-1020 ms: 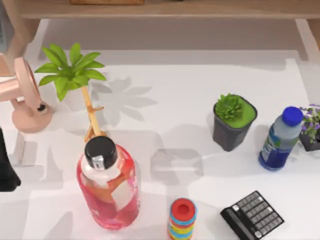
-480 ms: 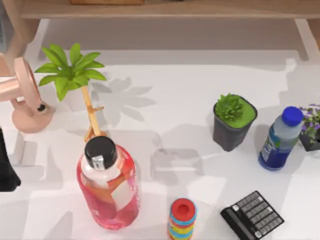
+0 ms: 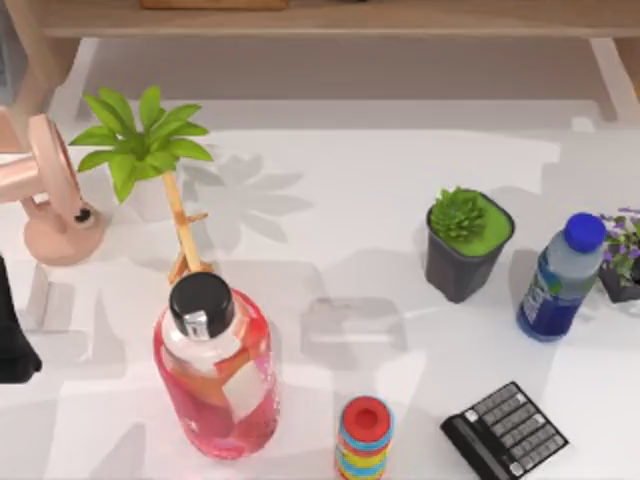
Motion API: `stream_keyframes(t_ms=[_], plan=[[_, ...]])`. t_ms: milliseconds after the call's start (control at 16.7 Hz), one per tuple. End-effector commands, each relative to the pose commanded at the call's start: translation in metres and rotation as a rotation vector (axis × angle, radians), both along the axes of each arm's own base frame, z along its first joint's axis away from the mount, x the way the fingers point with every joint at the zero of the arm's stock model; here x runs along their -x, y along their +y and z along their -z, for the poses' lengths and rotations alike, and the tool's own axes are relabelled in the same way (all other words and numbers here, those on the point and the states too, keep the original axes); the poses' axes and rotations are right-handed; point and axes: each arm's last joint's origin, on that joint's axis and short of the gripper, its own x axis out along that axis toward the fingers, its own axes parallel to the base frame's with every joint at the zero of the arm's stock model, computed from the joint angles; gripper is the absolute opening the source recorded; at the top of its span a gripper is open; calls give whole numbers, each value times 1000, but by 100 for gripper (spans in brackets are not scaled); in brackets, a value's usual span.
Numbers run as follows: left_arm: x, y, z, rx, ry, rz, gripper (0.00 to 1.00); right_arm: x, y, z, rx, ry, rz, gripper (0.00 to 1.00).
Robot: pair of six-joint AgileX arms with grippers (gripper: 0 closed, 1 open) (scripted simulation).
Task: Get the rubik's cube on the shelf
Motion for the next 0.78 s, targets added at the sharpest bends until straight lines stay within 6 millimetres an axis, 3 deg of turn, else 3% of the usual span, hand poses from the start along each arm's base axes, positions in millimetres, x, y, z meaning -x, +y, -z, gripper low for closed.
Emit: stream_keyframes(t_ms=[240,660,780], plan=[[0,0,0,0,0,0,100,0,-2,1,0,-1,1,100],[0,0,0,0,0,0,100,-18,0,55,0,0,0,100],[0,0,0,0,0,0,100,-20,1,58,0,0,0,100]])
